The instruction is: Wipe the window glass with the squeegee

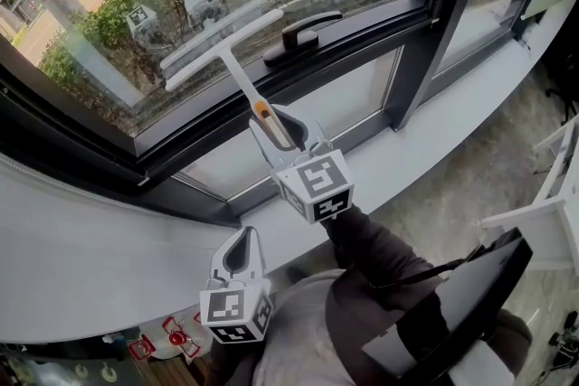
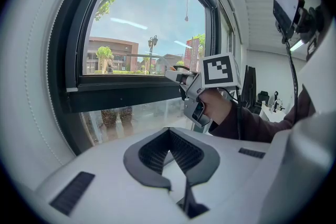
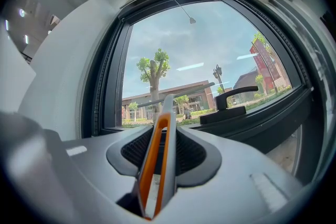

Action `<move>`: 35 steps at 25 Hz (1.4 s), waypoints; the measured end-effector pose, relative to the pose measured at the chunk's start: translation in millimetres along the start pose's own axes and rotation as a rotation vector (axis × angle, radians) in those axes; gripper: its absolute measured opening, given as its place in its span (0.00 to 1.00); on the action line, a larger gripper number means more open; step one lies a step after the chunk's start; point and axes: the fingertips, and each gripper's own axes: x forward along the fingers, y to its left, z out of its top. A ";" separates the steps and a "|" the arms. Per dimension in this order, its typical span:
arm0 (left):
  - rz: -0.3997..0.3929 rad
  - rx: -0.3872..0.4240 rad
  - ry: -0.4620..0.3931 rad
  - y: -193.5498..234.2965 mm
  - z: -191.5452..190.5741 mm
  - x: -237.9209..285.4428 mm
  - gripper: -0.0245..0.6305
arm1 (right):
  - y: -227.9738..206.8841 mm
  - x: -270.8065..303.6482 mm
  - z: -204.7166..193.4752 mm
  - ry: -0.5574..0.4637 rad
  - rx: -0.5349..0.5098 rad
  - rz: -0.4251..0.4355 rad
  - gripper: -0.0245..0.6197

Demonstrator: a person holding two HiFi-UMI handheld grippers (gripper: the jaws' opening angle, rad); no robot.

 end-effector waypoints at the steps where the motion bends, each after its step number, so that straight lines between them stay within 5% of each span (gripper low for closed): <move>1: 0.000 0.001 0.001 0.0 -0.1 0.1 0.04 | -0.2 -0.4 -2.6 0.005 0.006 0.002 0.23; 35: -0.005 0.017 0.037 -4.9 -12.5 1.9 0.04 | 11.4 -2.7 -55.6 0.089 0.267 0.171 0.19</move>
